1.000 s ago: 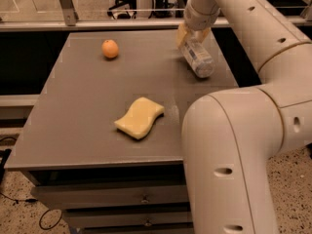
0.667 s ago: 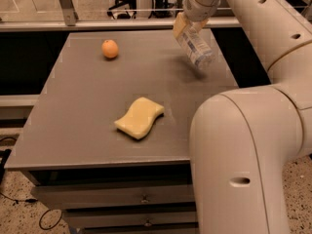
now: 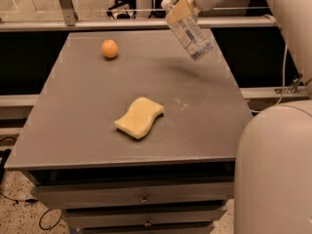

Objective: Place blue plastic bottle upright

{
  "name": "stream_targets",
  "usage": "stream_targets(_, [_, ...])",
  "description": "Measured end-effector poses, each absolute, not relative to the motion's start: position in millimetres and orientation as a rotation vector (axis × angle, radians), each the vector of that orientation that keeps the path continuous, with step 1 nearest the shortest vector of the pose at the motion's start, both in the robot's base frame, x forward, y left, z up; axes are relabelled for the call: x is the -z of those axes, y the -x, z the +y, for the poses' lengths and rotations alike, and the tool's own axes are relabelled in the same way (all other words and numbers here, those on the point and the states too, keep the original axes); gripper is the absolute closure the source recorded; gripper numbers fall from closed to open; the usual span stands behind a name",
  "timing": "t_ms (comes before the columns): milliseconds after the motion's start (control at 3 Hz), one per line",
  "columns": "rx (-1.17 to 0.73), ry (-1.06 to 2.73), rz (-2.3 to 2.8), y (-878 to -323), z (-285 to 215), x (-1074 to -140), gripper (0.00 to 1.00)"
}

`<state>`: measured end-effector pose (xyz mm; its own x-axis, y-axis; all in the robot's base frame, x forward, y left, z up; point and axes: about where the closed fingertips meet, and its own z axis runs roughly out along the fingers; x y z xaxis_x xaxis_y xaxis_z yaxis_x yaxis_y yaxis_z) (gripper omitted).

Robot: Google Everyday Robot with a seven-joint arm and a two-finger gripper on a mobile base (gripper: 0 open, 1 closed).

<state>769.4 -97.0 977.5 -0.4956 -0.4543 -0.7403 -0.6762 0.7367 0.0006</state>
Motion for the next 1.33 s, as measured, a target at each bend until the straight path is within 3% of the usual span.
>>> stream_targets(333, [-0.576,0.969,1.911,-749.7,-84.7,-999.1,1.00])
stream_targets(1333, [-0.939,1.089,1.289,-687.5,-71.9,-1006.5,1.00])
